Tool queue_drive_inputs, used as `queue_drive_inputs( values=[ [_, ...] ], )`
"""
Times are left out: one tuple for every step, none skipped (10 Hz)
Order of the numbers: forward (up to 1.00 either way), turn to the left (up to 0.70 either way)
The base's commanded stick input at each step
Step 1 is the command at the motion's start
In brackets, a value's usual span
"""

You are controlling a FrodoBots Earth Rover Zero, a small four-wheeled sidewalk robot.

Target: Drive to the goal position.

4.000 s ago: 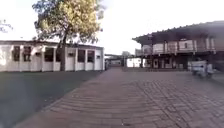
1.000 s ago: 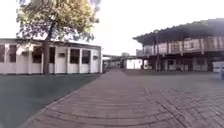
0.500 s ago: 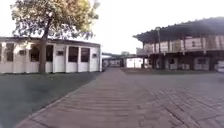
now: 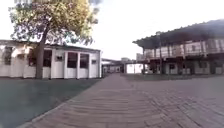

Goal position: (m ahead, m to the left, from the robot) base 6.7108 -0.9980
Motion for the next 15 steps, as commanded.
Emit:
queue_drive_inputs(
  values=[
    [0.7,0.0],
    [0.7,0.0],
    [0.7,0.0],
    [0.7,0.0],
    [0.7,0.0],
    [0.7,0.0],
    [0.7,0.0],
    [0.7,0.0],
    [0.7,0.0],
    [0.7,0.0],
    [0.7,0.0],
    [0.7,0.0],
    [0.7,0.0],
    [0.7,0.0],
    [0.7,0.0]
  ],
)
